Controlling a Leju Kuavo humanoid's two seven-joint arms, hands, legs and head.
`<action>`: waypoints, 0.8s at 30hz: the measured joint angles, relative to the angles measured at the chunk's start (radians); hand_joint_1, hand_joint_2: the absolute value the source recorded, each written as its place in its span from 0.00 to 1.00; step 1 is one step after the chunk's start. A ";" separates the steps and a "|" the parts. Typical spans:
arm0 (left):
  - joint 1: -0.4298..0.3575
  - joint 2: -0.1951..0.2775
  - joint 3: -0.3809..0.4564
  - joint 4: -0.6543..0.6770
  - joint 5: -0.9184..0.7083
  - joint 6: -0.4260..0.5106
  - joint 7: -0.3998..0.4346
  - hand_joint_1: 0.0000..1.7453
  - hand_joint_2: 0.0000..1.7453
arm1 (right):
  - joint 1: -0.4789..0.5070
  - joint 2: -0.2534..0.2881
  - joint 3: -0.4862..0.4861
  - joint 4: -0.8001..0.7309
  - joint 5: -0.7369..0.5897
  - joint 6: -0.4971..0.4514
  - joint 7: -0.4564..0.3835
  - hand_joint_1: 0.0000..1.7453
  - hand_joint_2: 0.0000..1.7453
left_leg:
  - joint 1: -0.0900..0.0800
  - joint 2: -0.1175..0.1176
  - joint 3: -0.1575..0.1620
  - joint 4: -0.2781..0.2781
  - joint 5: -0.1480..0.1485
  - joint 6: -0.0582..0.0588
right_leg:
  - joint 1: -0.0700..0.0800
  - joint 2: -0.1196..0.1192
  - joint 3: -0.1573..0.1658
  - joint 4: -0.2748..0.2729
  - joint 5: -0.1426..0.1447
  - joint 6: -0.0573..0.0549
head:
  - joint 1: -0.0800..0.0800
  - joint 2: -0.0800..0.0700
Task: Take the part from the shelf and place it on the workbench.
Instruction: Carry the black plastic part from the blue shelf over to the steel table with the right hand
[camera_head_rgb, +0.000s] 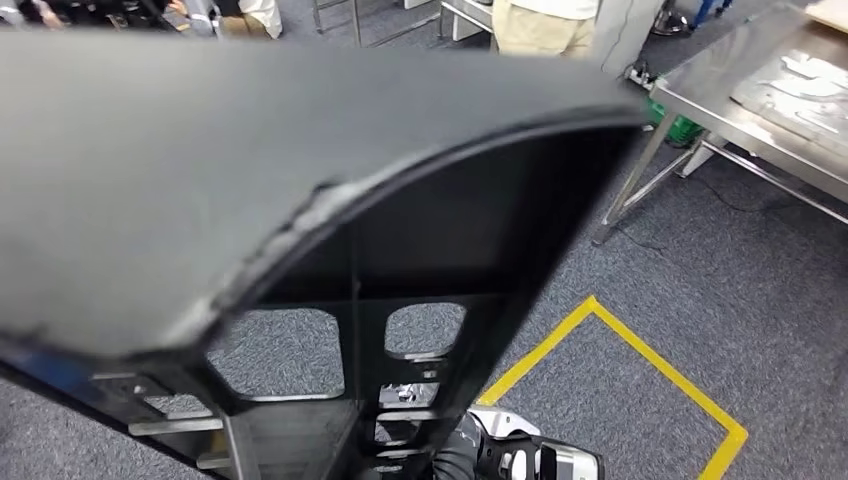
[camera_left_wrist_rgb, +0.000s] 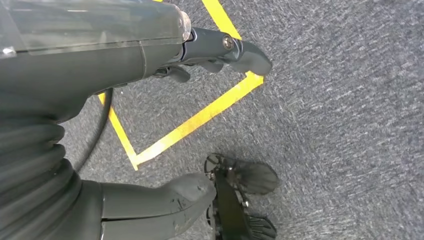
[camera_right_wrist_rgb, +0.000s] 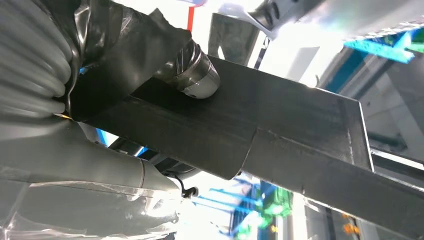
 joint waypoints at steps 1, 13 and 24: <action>0.002 0.000 0.002 0.000 0.000 0.001 0.000 0.00 1.00 | 0.000 0.002 0.000 0.001 0.000 0.000 0.000 1.00 1.00 | -0.001 -0.010 -0.038 0.076 -0.034 0.000 | 0.002 0.008 -0.001 0.002 0.000 -0.003 | 0.000 0.000; -0.002 -0.003 0.008 0.000 -0.013 -0.014 -0.012 0.00 1.00 | -0.010 0.005 0.000 0.011 -0.012 0.000 0.002 1.00 1.00 | -0.009 -0.041 0.034 -0.146 0.114 0.047 | 0.010 0.075 -0.004 0.032 -0.033 0.030 | 0.000 0.000; -0.001 -0.005 0.008 0.000 -0.020 0.003 -0.038 0.00 1.00 | 0.003 0.002 -0.002 0.008 -0.050 -0.004 -0.002 1.00 1.00 | -0.007 0.039 0.063 -0.150 0.091 0.030 | -0.006 -0.045 -0.013 0.024 -0.009 0.050 | 0.001 0.000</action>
